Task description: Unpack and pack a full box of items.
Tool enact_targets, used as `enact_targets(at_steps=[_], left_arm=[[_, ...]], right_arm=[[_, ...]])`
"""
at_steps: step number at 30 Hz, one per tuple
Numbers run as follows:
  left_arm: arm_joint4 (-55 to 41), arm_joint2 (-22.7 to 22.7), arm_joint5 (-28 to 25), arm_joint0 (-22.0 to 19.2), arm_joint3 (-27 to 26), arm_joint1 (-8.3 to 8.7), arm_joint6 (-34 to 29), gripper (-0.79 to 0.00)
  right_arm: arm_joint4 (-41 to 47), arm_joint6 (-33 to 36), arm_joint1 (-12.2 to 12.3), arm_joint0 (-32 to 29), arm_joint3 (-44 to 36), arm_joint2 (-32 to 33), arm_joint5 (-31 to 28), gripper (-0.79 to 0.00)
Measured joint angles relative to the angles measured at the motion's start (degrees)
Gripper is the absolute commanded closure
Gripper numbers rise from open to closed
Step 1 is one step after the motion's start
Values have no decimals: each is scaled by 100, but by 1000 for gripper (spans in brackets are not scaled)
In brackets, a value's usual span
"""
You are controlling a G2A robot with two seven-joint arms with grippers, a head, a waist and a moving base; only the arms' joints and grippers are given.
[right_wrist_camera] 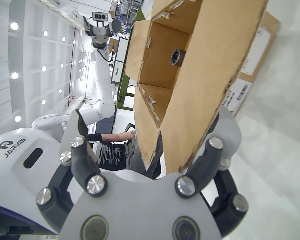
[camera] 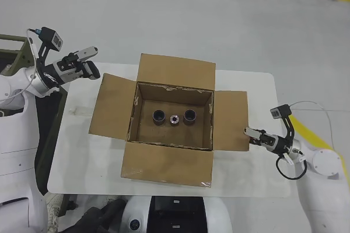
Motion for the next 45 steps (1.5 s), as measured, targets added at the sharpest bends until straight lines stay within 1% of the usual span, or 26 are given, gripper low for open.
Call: enact_targets(at_steps=[11,16,21,26,33,39,45], left_arm=[[0,0,0,0,0,0,0,-785],[0,0,0,0,0,0,0,-785],[0,0,0,0,0,0,0,-785],[0,0,0,0,0,0,0,-785],[0,0,0,0,0,0,0,-785],[0,0,0,0,0,0,0,-785],[0,0,0,0,0,0,0,-785]], right_arm=[[316,-138,55,-43,-582,-153,-142,-785],[123,-269,73,-58,-980,-376,-66,-785],[-209,-474,66,138,-1182,-834,55,-785],[-571,-605,44,481,-1158,-1377,243,-785],[-1100,-793,-7,1032,-869,-2167,523,-785],[-1467,-1016,-35,1328,-665,-2573,693,-785],[-1843,-1261,-47,1459,-605,-2840,837,-785]])
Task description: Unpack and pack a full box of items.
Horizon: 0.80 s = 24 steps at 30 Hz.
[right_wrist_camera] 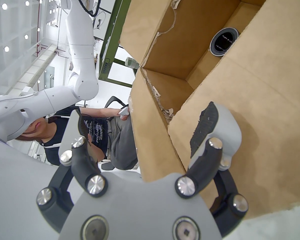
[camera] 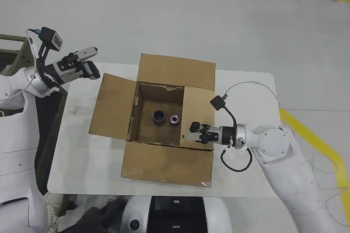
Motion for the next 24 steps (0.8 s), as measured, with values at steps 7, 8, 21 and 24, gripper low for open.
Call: enact_targets(at_steps=[7,8,21,24], left_arm=[[0,0,0,0,0,0,0,-785],[0,0,0,0,0,0,0,-785],[0,0,0,0,0,0,0,-785],[0,0,0,0,0,0,0,-785]], right_arm=[[-11,-55,12,66,57,-111,71,-785],[13,-70,13,74,71,-120,37,-785],[650,-242,246,-504,-14,1131,-472,-785],[897,-295,308,-666,160,1560,-569,-785]])
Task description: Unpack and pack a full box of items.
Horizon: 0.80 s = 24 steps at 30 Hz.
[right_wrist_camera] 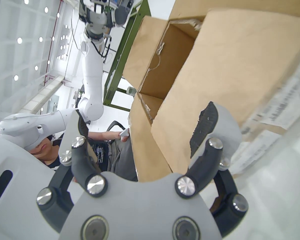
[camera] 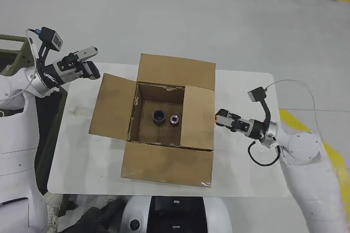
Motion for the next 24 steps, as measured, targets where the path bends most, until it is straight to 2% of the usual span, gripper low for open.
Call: enact_targets(at_steps=[10,24], left_arm=[[0,0,0,0,0,0,0,-785],[0,0,0,0,0,0,0,-785]], right_arm=[[612,113,150,-274,555,912,-171,-785],[642,285,201,-186,854,961,-194,-785]])
